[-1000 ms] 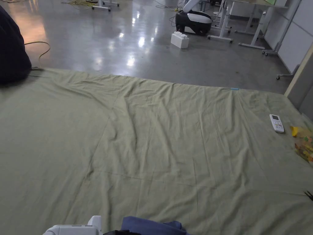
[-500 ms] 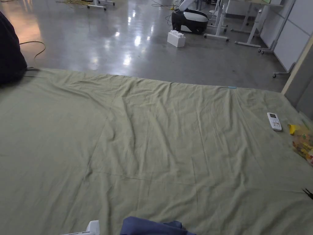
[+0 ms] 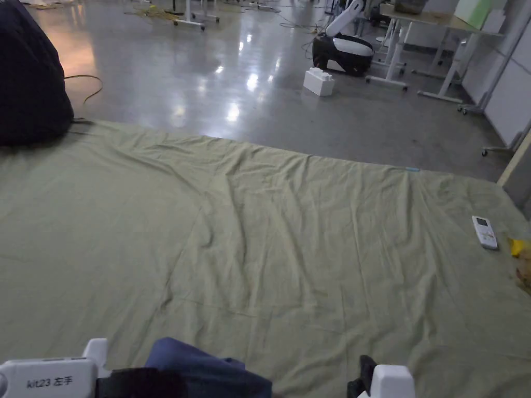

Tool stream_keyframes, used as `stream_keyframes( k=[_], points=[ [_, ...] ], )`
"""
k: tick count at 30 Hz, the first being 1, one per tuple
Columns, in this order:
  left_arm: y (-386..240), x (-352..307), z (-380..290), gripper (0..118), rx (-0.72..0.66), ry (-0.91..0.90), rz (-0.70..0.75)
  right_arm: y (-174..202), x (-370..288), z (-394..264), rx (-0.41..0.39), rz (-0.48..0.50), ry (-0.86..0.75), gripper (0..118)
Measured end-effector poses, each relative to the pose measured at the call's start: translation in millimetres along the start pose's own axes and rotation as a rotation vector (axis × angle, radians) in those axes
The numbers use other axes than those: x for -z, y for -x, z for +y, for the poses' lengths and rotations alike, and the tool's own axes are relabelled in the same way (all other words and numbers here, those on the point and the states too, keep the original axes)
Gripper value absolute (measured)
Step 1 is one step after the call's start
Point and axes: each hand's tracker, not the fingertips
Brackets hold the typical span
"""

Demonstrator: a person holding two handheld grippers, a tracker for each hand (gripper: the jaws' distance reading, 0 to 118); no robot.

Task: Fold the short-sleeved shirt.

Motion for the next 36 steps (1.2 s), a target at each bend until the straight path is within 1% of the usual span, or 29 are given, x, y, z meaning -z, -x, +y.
stream_keyframes(
  k=[4,6,7,8,9,11,13,14,16,18,19,20,21,22,24,25,26,28,30,31,32,33,34,35,36],
  points=[
    [10.7,-67.5,34.5,23,-0.016,-0.064,0.069,-29.6,-7.6,47.6,0.012,-0.059,-0.109,0],
    [35.4,-105.2,57.9,23,-0.030,-0.085,0.078,-42.4,-11.5,67.9,0.034,-0.067,-0.143,0],
    [40.4,-122.6,67.5,23,-0.045,-0.102,0.125,-47.8,-14.2,77.4,0.036,-0.078,-0.172,0],
    [44.1,-140.5,76.7,23,-0.029,-0.104,0.162,-52.6,-15.5,86.6,0.027,-0.089,-0.191,0],
    [27.5,-153.0,75.4,23,-0.018,-0.109,0.209,-56.7,-16.4,94.4,0.022,-0.097,-0.201,0],
    [30.1,-183.6,91.0,23,0.009,-0.102,0.313,-63.2,-18.8,106.7,0.009,-0.116,-0.239,0],
    [26.2,-211.6,99.7,23,0.034,-0.079,0.367,-67.4,-18.3,115.1,0.003,-0.124,-0.241,0],
    [24.7,-223.5,106.3,23,0.025,-0.076,0.437,-69.9,-18.7,116.2,0.021,-0.121,-0.243,0],
    [21.1,-244.6,117.1,23,0.055,-0.083,0.525,-71.0,-17.0,115.2,0.033,-0.117,-0.228,0],
    [23.1,-268.2,130.6,23,0.066,-0.099,0.596,-69.2,-16.3,111.3,0.015,-0.129,-0.229,0],
    [22.4,-278.8,135.6,23,0.065,-0.106,0.605,-68.2,-16.0,109.4,0.001,-0.133,-0.230,0],
    [20.4,-284.5,140.2,23,0.076,-0.112,0.648,-66.7,-15.0,107.1,0.003,-0.131,-0.224,0],
    [-19.5,-268.5,133.4,23,0.087,-0.115,0.704,-65.8,-13.8,103.1,0.025,-0.122,-0.205,0],
    [-28.4,-268.8,133.6,23,0.088,-0.130,0.733,-64.1,-13.0,100.2,0.019,-0.118,-0.203,0],
    [-28.8,-270.1,136.1,23,0.089,-0.140,0.801,-60.3,-9.6,95.0,0.013,-0.116,-0.188,0],
    [-7.2,-266.4,134.4,23,0.091,-0.145,0.830,-58.9,-7.5,92.8,0.014,-0.113,-0.180,0],
    [-4.5,-261.8,133.8,23,0.089,-0.130,0.872,-58.1,-6.4,91.2,0.019,-0.106,-0.171,0],
    [0.8,-250.9,131.1,24,0.088,-0.104,0.912,-55.9,-4.4,88.5,0.023,-0.102,-0.165,0],
    [-0.5,-241.1,128.2,31,0.117,-0.088,0.974,-55.4,-3.5,87.4,0.023,-0.098,-0.161,0],
    [-0.9,-235.1,126.4,37,0.120,-0.095,1.017,-55.5,-3.7,87.2,0.024,-0.097,-0.160,0],
    [-1.1,-231.1,124.8,47,0.122,-0.113,1.032,-55.7,-4.0,87.0,0.025,-0.096,-0.159,0],
    [9.7,-237.5,129.6,55,0.128,-0.116,1.038,-55.9,-4.3,87.1,0.025,-0.095,-0.160,0],
    [7.4,-235.8,129.3,61,0.140,-0.128,1.048,-56.7,-5.0,87.0,0.022,-0.095,-0.163,0],
    [4.8,-233.7,129.7,64,0.158,-0.144,1.077,-57.4,-5.3,87.2,0.019,-0.096,-0.165,0],
    [0.4,-230.8,129.5,64,0.184,-0.148,1.118,-58.3,-5.9,87.5,0.018,-0.097,-0.166,0]
  ],
)
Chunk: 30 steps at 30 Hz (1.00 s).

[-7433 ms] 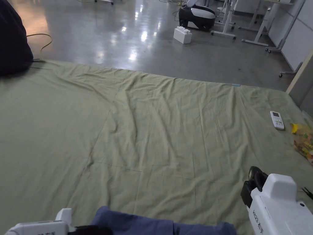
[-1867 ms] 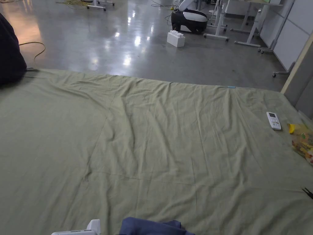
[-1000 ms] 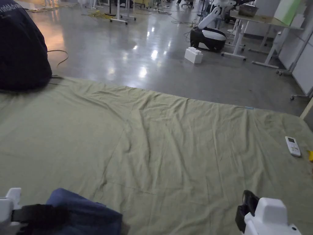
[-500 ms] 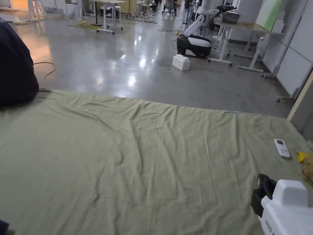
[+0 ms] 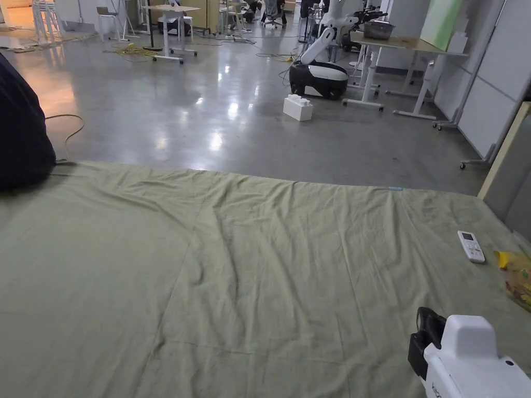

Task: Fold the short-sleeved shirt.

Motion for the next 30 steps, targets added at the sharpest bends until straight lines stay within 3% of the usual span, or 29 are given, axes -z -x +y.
stream_keyframes(
  k=[3,7,10,14,20,24,30],
  points=[
    [11.5,0.0,20.1,65,0.039,-0.053,0.126,-3.0,-0.7,0.4,0.007,-0.001,0.000,0],
    [-5.3,-8.5,33.5,66,0.202,-0.199,0.345,-2.7,-1.8,-0.9,0.012,0.006,-0.002,0],
    [-54.1,-51.9,11.9,66,0.287,-0.333,0.360,-0.9,-3.0,-2.8,0.022,0.017,-0.002,0],
    [-101.1,-43.4,-5.0,66,0.350,-0.428,0.258,1.9,-3.5,-5.1,0.040,0.030,-0.004,0],
    [-225.1,-45.5,-87.5,66,0.401,-0.587,0.069,6.8,-5.3,-10.0,0.093,0.047,0.005,0],
    [-283.9,-42.3,-123.6,66,0.356,-0.693,-0.100,9.8,-5.0,-10.6,0.085,0.052,-0.004,0],
    [-377.3,-73.0,-146.7,63,0.340,-0.847,-0.193,11.6,-4.7,-8.2,0.072,0.038,-0.027,0]
  ],
)
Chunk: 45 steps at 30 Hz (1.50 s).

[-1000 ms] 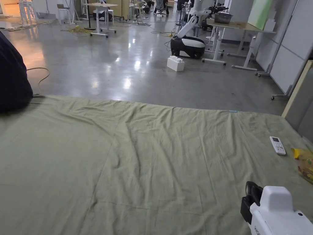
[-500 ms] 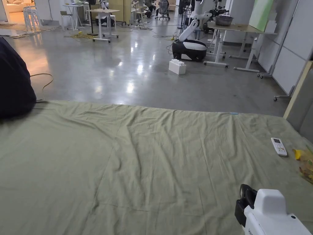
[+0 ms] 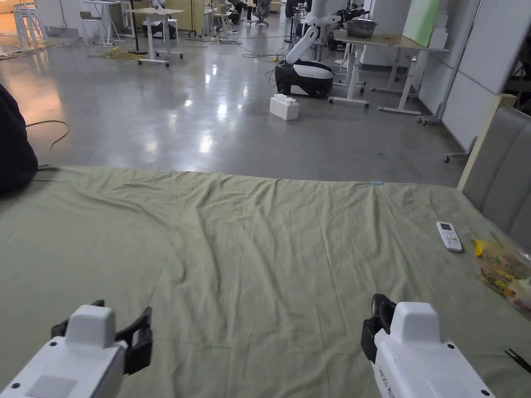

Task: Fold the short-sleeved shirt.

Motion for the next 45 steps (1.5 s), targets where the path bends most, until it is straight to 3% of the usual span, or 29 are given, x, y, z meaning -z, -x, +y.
stream_keyframes(
  k=[1,4,9,18,25,27,29,43,45],
  points=[
    [-9.9,-1.8,6.2,58,0.005,-0.018,-0.011,0.0,0.1,0.2,-0.002,-0.003,-0.006,0],
    [-23.4,0.6,18.6,19,-0.025,-0.080,-0.012,-1.1,0.6,-0.7,0.007,-0.012,-0.020,0],
    [-34.3,3.5,29.3,5,-0.071,-0.090,-0.014,-2.3,0.1,-3.2,0.025,-0.024,-0.031,0],
    [-32.8,5.2,22.1,0,-0.116,-0.077,0.038,-2.8,-1.0,-4.1,0.043,-0.032,-0.041,0],
    [-31.9,-1.3,23.8,0,-0.075,-0.115,0.077,-1.4,-1.4,-3.1,0.030,-0.038,-0.074,0],
    [-28.4,-2.4,24.2,0,-0.090,-0.131,0.082,-0.7,-2.1,0.5,-0.039,-0.052,-0.117,0],
    [-27.1,-2.0,24.4,0,-0.088,-0.128,0.084,-2.9,-3.6,-1.8,0.001,-0.047,-0.100,0],
    [-33.7,-8.9,27.2,0,-0.041,-0.151,0.109,-0.9,-5.1,1.2,-0.010,-0.058,-0.121,1],
    [-33.2,-8.6,26.8,1,-0.035,-0.152,0.125,-1.6,-5.1,0.4,-0.005,-0.059,-0.118,7]
  ],
)
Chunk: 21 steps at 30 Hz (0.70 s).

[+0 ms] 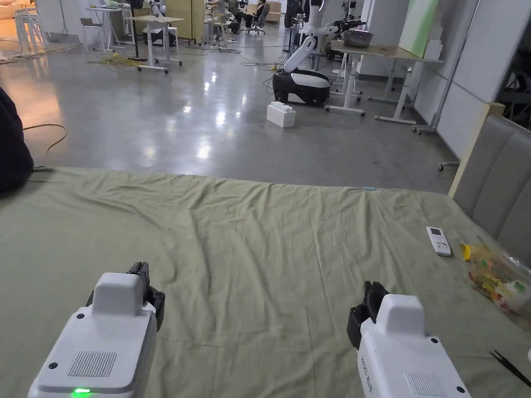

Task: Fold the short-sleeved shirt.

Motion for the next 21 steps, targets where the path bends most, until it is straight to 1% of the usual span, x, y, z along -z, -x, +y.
stream_keyframes(
  k=[1,2,4,5,6,8,11,13,15,16,17,19,21],
  points=[
    [1.7,-0.7,-0.2,8,-0.006,-0.005,-0.002,-0.1,0.5,-0.5,-0.001,-0.002,-0.002,17],
    [4.0,0.5,-1.5,22,-0.021,-0.010,-0.014,-0.4,1.3,-1.1,-0.004,-0.004,-0.003,36],
    [6.1,2.2,-0.7,45,-0.040,0.001,-0.016,-0.2,2.8,-3.7,-0.004,-0.022,0.002,68],
    [6.2,2.2,-1.2,63,-0.043,0.000,-0.008,0.5,2.7,-5.0,-0.010,-0.034,-0.002,84],
    [7.0,2.6,-2.0,72,-0.044,-0.006,0.003,0.9,2.0,-6.2,-0.012,-0.044,-0.013,91],
    [9.9,2.9,-3.2,81,-0.044,-0.017,0.012,2.0,0.1,-6.0,-0.040,-0.046,-0.054,101],
    [13.2,5.3,-2.7,90,-0.043,-0.006,0.006,3.4,0.1,-6.6,-0.040,-0.033,-0.041,112],
    [15.5,4.9,-2.4,90,-0.059,-0.009,0.000,5.0,-0.9,-5.5,-0.049,-0.026,-0.054,117],
    [19.3,4.4,-2.1,94,-0.101,-0.016,-0.014,6.7,-3.3,-5.0,-0.053,-0.027,-0.076,118],
    [20.0,4.8,-1.8,97,-0.122,-0.014,-0.013,7.8,-4.4,-3.0,-0.069,-0.026,-0.101,118],
    [19.4,5.3,-1.9,100,-0.123,-0.010,0.006,7.7,-4.8,-4.3,-0.048,-0.022,-0.081,118],
    [17.7,6.2,-4.9,101,-0.095,-0.024,0.052,6.9,-5.7,-4.1,-0.039,-0.013,-0.088,118],
    [18.7,5.9,-6.1,101,-0.068,-0.033,0.044,5.1,-5.5,-3.7,-0.033,0.004,-0.088,118]
  ],
)
